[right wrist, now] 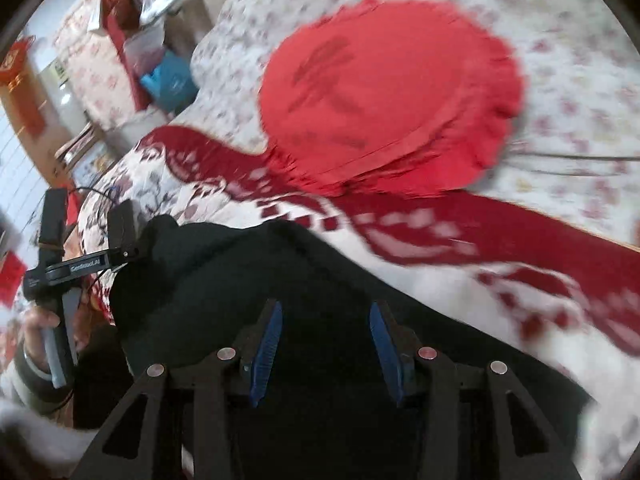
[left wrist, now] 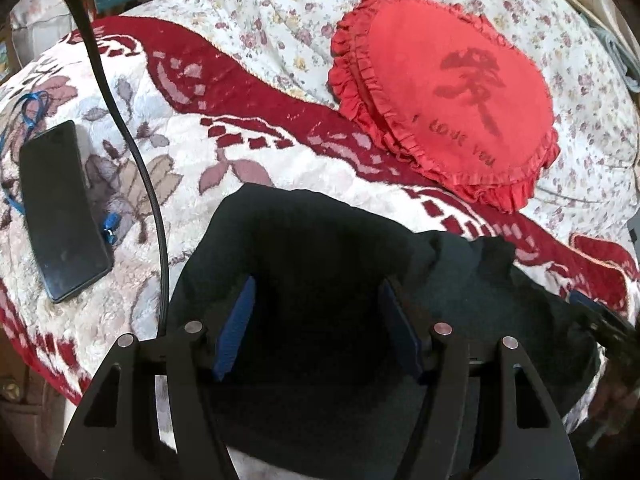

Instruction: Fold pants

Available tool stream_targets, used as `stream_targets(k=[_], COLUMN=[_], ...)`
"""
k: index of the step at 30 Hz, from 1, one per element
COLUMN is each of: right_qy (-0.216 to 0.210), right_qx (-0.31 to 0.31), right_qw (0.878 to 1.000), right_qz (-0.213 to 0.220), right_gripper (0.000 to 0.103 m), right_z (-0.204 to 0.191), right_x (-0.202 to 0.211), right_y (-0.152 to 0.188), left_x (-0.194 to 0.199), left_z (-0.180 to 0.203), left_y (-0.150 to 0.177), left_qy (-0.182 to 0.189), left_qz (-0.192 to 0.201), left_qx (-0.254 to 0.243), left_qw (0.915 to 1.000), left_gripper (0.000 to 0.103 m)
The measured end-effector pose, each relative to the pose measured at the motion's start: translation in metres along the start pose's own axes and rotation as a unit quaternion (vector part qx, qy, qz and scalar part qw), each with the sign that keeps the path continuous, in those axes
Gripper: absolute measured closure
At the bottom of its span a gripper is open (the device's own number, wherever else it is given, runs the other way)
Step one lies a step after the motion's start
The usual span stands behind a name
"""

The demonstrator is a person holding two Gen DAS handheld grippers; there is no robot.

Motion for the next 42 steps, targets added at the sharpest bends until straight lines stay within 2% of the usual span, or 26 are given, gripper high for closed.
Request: stream_targets(k=[3,5,7,13,16,19,21,22,23,25,27,29,32,35,38,42], right_qy=[0.008,0.004,0.021,0.035,0.075,0.063,0.059,0.063,0.070,0.065,0.035,-0.003,-0.037,-0.091,-0.096,-0.069], right_qx=[0.011,0.018,0.032,0.060,0.064,0.022,0.003,0.001,-0.001,-0.010,-0.017,0.001,0.035,0.054,0.089,0.161], right_qw=[0.999,0.999,0.998,0.998,0.995,0.997,0.997,0.997,0.997,0.998,0.999,1.000,0.999,0.994,0.991,0.984], right_qz=[-0.034,-0.050,-0.057,-0.004,-0.011,-0.049,-0.044,-0.040,-0.033,-0.001,0.027,0.028,0.005,-0.011,-0.026,-0.044], right_gripper=[0.062,0.095,0.097,0.098,0.098,0.098,0.096,0.088,0.071,0.054,0.054,0.054,0.054,0.054,0.054,0.054], right_z=[0.003,0.006,0.005,-0.002,0.013,0.029,0.034,0.036,0.036,0.029,0.014,-0.012,-0.051,-0.087,-0.111,-0.142], right_x=[-0.041,-0.057,-0.060,-0.036,-0.051,-0.074,-0.072,-0.067,-0.060,-0.038,-0.021,-0.011,-0.017,-0.016,-0.018,-0.040], right_y=[-0.004,-0.002,-0.002,-0.049,-0.060,-0.045,-0.036,-0.035,-0.034,-0.036,-0.036,-0.031,-0.019,0.003,0.032,0.062], left_x=[-0.004,-0.008,-0.013,-0.031,-0.043,-0.044,-0.038,-0.036,-0.034,-0.029,-0.023,-0.013,-0.004,0.007,0.014,0.017], left_z=[0.000,-0.003,-0.007,-0.014,-0.016,-0.017,-0.019,-0.021,-0.024,-0.031,-0.038,-0.046,-0.048,-0.054,-0.062,-0.072], left_y=[-0.005,-0.011,-0.016,-0.039,-0.044,-0.043,-0.042,-0.042,-0.041,-0.040,-0.039,-0.039,-0.035,-0.024,-0.007,0.014], left_qy=[-0.003,-0.004,-0.001,-0.009,-0.014,-0.010,-0.011,-0.011,-0.010,-0.009,-0.012,-0.012,-0.006,0.005,0.005,0.006], left_qz=[0.005,0.007,0.004,0.003,-0.005,-0.009,-0.003,-0.002,-0.002,0.000,0.004,0.013,0.018,0.017,0.008,-0.010], left_qx=[-0.004,0.002,0.010,0.027,0.038,0.045,0.042,0.042,0.045,0.055,0.067,0.080,0.082,0.087,0.088,0.095], left_qw=[1.0000,1.0000,0.9999,0.9996,0.9992,0.9989,0.9991,0.9990,0.9989,0.9985,0.9977,0.9966,0.9965,0.9960,0.9961,0.9954], left_gripper=[0.039,0.039,0.039,0.039,0.039,0.039,0.039,0.039,0.039,0.039,0.039,0.039,0.039,0.039,0.039,0.039])
Point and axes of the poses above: each gripper's, at about its wrist camera, not at the fingertips, and x roughly against the way its jaws point, z to its right, y to its underside, the point moved 7 cm from there along -x, roughly the way its jaws point, and after that the axes turned 8 degrees about -y, right-handed, at the moved point
